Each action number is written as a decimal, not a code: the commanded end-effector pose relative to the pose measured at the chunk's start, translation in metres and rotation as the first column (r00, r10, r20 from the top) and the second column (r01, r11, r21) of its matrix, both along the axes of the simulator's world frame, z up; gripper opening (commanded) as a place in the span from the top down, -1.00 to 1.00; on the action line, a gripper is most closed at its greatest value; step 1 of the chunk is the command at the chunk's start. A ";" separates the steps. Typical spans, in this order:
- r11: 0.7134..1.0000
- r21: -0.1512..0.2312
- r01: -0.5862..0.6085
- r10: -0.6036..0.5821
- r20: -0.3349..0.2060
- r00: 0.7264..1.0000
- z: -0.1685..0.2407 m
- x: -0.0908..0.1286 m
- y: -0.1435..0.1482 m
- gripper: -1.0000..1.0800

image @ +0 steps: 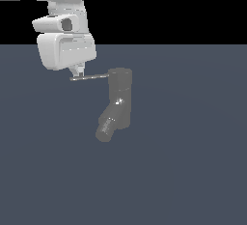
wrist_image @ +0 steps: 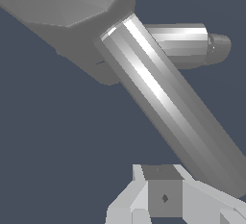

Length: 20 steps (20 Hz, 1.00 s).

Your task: Turn on the faucet by rotating a designated handle.

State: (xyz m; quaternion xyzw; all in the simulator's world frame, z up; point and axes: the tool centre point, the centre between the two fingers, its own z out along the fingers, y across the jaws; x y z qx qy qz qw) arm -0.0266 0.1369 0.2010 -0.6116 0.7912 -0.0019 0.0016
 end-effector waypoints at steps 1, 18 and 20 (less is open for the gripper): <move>1.000 -0.001 0.002 -0.002 -0.002 1.000 0.000 -0.007 -0.005 1.00; 1.000 0.000 -0.003 0.003 -0.003 1.000 0.000 -0.053 -0.028 1.00; 1.000 0.000 -0.003 0.003 -0.004 1.000 0.000 -0.058 -0.031 1.00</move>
